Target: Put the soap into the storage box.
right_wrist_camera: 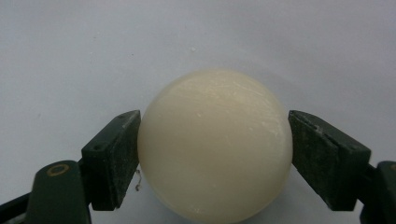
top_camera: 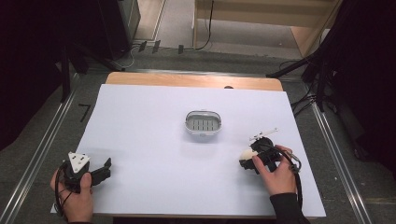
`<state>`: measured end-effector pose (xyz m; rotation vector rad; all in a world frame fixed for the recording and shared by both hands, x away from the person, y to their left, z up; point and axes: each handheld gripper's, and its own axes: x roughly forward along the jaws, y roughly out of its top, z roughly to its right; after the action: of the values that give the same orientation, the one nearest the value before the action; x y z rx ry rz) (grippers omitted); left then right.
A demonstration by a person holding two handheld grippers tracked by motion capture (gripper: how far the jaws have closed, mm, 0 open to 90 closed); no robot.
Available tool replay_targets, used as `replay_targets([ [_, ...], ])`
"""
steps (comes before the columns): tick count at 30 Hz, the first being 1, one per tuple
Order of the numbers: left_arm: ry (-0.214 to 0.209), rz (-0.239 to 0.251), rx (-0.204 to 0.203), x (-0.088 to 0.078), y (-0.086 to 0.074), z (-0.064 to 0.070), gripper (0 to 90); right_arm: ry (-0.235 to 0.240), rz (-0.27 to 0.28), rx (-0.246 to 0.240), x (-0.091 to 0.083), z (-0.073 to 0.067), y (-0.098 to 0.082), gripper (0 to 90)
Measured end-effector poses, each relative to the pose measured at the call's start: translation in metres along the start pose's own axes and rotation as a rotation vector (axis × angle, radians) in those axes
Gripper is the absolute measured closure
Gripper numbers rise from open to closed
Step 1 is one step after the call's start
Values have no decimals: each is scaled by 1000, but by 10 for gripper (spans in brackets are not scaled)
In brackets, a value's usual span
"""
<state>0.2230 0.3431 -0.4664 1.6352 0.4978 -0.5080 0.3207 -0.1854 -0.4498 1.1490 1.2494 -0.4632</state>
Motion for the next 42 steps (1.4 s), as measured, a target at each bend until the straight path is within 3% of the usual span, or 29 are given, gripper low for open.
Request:
replay_targets([
  [18,-2,1,-3,0,0,0,138,-5,-13,31,5,-1,2,234],
  [28,-2,6,-8,0,0,0,138,-49,14,35,3,-2,1,238],
  [42,-3,2,-7,0,0,0,138,-16,30,31,-10,3,8,239],
])
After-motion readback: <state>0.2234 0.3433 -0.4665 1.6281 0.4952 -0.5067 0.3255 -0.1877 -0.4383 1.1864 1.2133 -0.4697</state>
